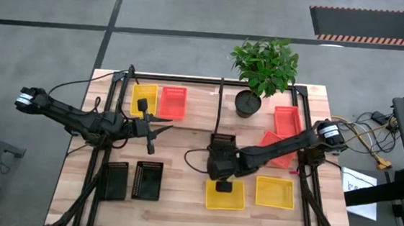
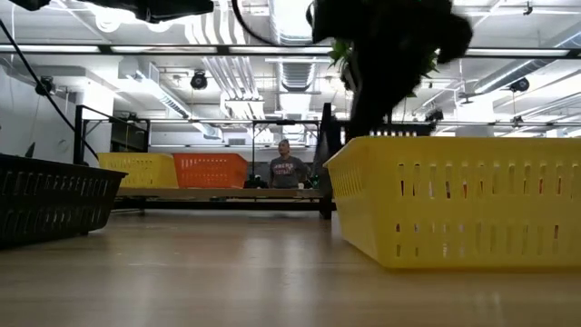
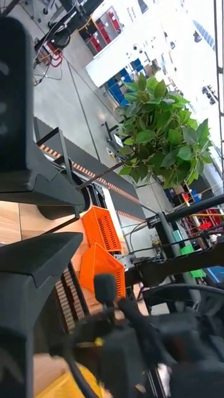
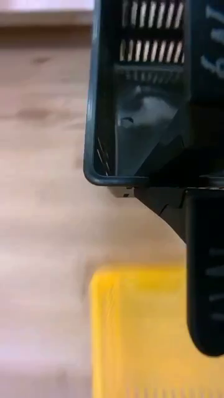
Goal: Stack baskets on shelf by color
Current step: Put the top right black basket on the shelf
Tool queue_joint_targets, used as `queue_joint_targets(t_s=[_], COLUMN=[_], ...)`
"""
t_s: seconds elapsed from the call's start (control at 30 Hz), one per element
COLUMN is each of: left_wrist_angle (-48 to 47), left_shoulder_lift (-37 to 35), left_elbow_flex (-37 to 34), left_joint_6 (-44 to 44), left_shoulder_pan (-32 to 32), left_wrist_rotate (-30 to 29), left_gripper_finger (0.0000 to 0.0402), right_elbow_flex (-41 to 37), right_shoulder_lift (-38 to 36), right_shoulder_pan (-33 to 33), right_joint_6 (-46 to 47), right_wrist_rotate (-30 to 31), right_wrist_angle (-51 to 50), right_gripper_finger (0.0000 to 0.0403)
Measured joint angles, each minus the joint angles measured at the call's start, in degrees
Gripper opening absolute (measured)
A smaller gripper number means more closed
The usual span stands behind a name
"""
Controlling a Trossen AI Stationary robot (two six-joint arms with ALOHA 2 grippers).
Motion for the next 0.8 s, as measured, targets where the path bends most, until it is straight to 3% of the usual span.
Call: queue_joint_targets(t_s=[0.13,0.33,0.6,0.8], left_wrist_angle=[1.27,2.64,3.08,3.25], left_shoulder_lift=[0.0,0.09,0.03,0.02], left_elbow_flex=[0.02,0.04,0.04,0.04], left_joint_6=[0.02,0.02,0.02,0.02], left_shoulder_pan=[0.0,0.0,0.0,0.0], left_wrist_rotate=[0.0,0.0,0.0,-0.01], left_gripper_finger=[0.0063,0.0063,0.0063,0.0063], right_elbow_flex=[4.27,9.11,11.48,11.59], right_shoulder_lift=[-0.01,0.02,0.11,0.12], right_shoulder_pan=[0.67,0.56,-2.02,-5.15], right_joint_6=[-3.09,-8.32,-14.05,-18.21], right_wrist_rotate=[-2.93,-2.48,3.79,4.04], right_wrist_angle=[0.03,1.43,2.64,7.8], right_gripper_finger=[0.0009,0.0009,0.0009,0.0009])
